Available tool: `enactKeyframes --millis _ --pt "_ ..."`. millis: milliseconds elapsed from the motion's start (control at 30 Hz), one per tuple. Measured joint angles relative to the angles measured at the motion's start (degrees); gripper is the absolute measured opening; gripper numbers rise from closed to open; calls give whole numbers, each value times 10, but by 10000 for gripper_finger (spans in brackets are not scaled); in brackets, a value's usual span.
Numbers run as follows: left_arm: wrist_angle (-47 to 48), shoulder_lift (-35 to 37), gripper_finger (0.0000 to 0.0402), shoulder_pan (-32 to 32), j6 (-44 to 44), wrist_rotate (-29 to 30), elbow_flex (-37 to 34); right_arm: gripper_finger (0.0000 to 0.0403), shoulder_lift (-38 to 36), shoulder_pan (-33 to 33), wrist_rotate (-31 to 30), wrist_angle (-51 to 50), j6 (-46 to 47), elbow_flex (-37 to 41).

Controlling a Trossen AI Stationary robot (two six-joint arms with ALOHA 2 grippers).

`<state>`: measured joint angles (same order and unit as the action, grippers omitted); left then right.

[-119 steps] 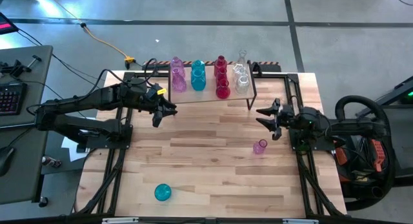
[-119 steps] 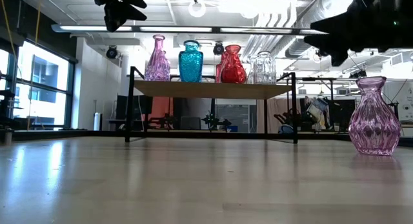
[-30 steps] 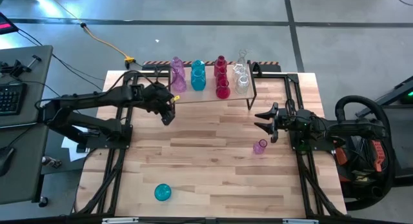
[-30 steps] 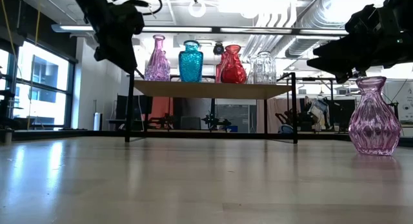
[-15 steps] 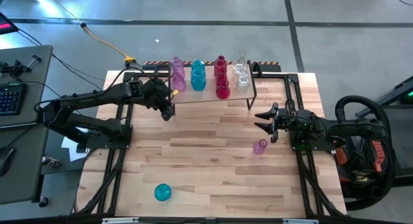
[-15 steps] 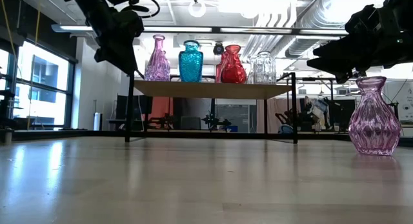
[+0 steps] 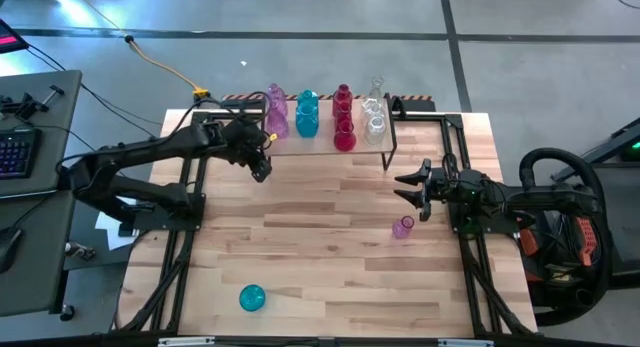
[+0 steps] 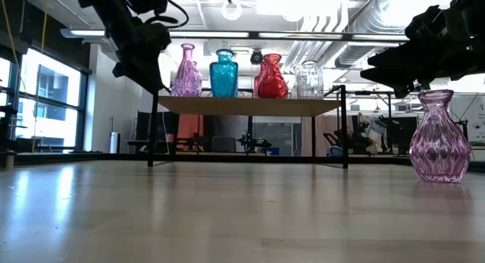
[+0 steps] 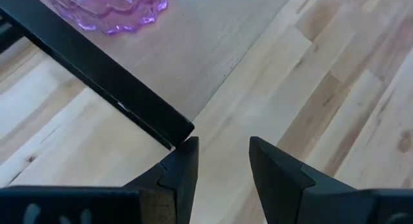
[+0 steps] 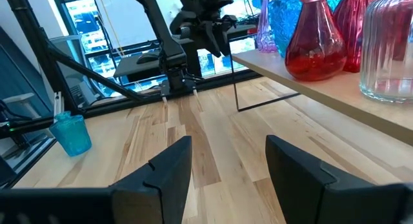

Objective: Sort vases onto shelf
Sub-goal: Adjust the shelf

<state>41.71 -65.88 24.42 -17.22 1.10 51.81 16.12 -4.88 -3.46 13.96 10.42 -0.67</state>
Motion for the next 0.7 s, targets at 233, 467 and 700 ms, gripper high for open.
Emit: enactKeyframes --millis 233,467,700 --pt "-10 -20 131 5 9 -6 0 181 0 0 0 0 0 0" --pt "-14 -21 131 23 20 -6 0 181 0 0 0 0 0 0" --pt "-14 -21 131 40 30 -10 0 181 0 0 0 0 0 0"
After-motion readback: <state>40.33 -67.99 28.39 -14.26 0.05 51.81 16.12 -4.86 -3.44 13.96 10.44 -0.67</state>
